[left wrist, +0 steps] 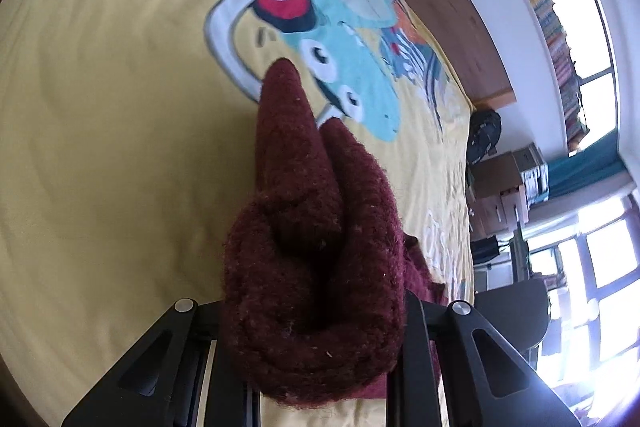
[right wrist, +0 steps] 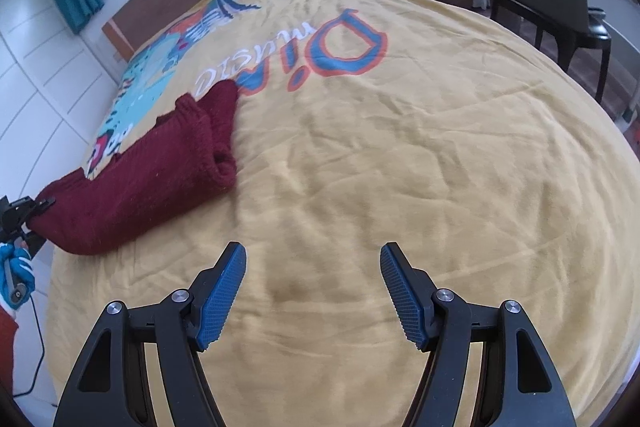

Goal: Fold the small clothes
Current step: 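Grasp one end of the folded sweater with the left gripper and lift it, then fold the lifted end over the sweater bundle and open the left gripper, then withdraw the open left gripper from the folded maroon sweater, then move both grippers to the sides of the sweater bundle and close them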

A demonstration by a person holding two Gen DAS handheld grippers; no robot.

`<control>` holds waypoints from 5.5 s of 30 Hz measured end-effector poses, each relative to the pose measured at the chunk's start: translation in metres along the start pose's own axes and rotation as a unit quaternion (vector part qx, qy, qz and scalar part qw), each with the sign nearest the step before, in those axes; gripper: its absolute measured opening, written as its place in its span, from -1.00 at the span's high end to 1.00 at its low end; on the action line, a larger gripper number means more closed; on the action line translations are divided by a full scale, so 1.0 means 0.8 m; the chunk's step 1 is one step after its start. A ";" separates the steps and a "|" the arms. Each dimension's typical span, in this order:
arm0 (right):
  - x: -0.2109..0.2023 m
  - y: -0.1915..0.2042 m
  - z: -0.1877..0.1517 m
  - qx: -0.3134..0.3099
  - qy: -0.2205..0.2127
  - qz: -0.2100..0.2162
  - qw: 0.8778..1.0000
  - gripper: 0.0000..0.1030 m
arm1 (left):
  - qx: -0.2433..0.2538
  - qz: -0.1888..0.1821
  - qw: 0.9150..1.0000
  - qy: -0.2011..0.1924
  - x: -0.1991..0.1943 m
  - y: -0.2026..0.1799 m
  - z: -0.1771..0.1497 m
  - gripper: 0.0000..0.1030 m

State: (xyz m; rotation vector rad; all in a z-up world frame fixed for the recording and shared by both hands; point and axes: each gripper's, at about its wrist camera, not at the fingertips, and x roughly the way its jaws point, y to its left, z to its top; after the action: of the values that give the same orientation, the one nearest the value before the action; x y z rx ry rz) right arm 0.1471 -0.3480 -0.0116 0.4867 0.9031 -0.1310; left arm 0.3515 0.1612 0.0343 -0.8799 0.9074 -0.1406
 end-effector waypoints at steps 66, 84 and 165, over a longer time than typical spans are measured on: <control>-0.096 -0.169 -0.040 0.127 -0.073 -0.019 0.989 -0.39 | 0.393 0.052 0.899 0.187 0.231 -0.340 -0.356 0.09; -0.132 -0.154 -0.040 0.125 -0.095 -0.006 0.988 -0.39 | 0.430 0.069 0.889 0.139 0.136 -0.325 -0.348 0.09; -0.014 0.114 0.106 -0.095 -0.030 0.058 0.993 -0.39 | 0.265 0.116 0.954 0.081 0.007 -0.128 -0.169 -0.19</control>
State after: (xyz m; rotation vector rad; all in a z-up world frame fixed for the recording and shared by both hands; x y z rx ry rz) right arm 0.2292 -0.3074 0.0731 0.3551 0.8169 0.0451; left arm 0.2805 0.0099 0.0638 -0.2619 1.0518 -0.2425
